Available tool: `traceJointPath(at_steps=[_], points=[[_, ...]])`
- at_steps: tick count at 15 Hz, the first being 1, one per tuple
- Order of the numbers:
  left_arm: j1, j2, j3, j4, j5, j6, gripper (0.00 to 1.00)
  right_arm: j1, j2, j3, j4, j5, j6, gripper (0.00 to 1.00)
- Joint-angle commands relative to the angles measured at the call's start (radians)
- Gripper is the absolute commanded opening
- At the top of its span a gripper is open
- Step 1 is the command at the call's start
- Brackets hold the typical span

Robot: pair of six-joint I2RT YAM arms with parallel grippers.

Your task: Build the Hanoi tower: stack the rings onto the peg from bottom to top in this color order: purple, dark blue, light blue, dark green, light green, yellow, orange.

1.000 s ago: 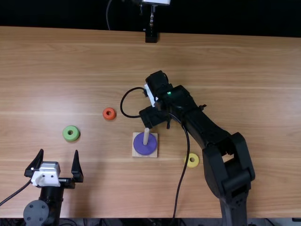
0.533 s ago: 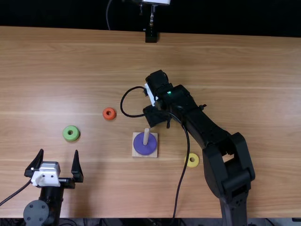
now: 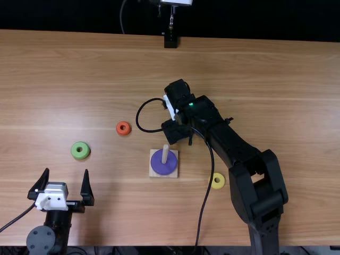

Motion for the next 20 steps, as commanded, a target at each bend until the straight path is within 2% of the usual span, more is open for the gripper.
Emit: traceJointPath(at_steps=[1, 2, 5, 12, 15, 20], points=[[0.009, -0.012, -0.017, -0.014, -0.001, 0.009, 1.00, 0.007, 0.006, 0.058, -0.021, 0.016, 0.061, 0.00], [0.009, -0.012, -0.017, -0.016, -0.001, 0.009, 1.00, 0.007, -0.011, 0.078, -0.036, 0.016, 0.085, 0.00], [0.009, -0.012, -0.017, -0.016, -0.001, 0.009, 1.00, 0.007, -0.094, 0.124, -0.093, 0.016, 0.085, 0.00], [0.009, -0.012, -0.017, -0.016, -0.001, 0.009, 1.00, 0.012, -0.167, 0.364, -0.347, 0.005, 0.072, 0.00], [0.009, -0.012, -0.017, -0.014, -0.001, 0.009, 1.00, 0.053, -0.238, 0.372, -0.367, 0.005, 0.035, 0.00], [0.009, -0.012, -0.017, -0.014, -0.001, 0.009, 1.00, 0.113, -0.339, 0.369, -0.458, -0.001, 0.037, 0.00]])
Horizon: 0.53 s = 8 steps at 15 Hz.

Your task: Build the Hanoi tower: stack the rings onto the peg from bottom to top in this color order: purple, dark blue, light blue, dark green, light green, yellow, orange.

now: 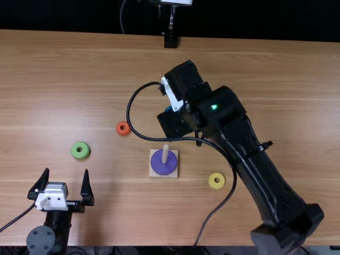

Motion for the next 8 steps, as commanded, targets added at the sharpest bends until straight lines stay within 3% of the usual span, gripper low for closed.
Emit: traceJointPath(at_steps=[1, 8], points=[[0.009, -0.012, -0.017, -0.014, -0.001, 0.009, 1.00, 0.024, -0.054, 0.023, -0.018, -0.003, -0.005, 0.00], [0.009, -0.012, -0.017, -0.014, -0.001, 0.009, 1.00, 0.105, -0.075, -0.009, -0.031, -0.003, -0.001, 0.00]])
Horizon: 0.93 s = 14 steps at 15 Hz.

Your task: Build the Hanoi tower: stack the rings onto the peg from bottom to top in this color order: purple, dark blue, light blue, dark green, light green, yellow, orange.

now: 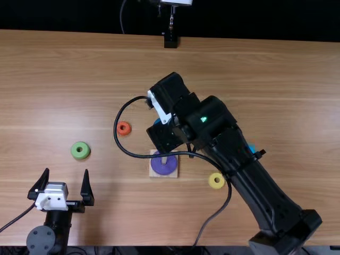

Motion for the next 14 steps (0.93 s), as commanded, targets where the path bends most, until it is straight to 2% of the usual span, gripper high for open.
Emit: traceJointPath(at_steps=[1, 14], points=[[0.009, -0.012, -0.017, -0.015, -0.001, 0.009, 1.00, 0.024, -0.067, -0.028, 0.001, 0.000, -0.001, 0.00], [0.009, -0.012, -0.017, -0.015, -0.001, 0.009, 1.00, 0.029, -0.092, -0.163, 0.003, 0.003, -0.001, 0.00]])
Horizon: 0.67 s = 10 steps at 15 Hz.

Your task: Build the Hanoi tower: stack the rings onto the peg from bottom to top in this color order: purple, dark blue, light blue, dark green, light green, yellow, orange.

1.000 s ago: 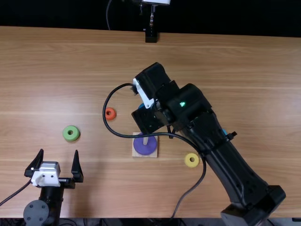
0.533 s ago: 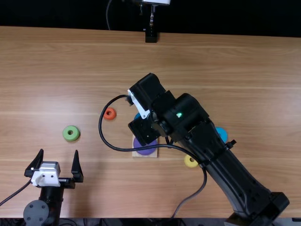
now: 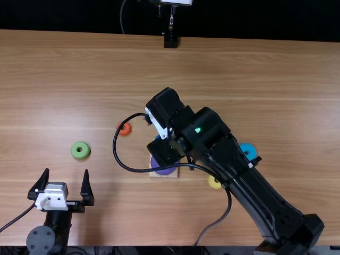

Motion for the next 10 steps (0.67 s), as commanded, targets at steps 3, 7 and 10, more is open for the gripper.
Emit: traceJointPath(at_steps=[3, 7, 10], points=[[0.009, -0.012, -0.017, -0.015, -0.001, 0.009, 1.00, -0.002, -0.034, -0.014, 0.002, 0.002, 0.002, 0.00], [0.009, -0.012, -0.017, -0.017, -0.001, 0.009, 1.00, -0.002, -0.033, -0.017, 0.006, 0.002, 0.002, 0.00], [0.009, -0.012, -0.017, -0.015, -0.001, 0.009, 1.00, 0.006, -0.033, -0.017, 0.008, 0.002, 0.004, 0.00]])
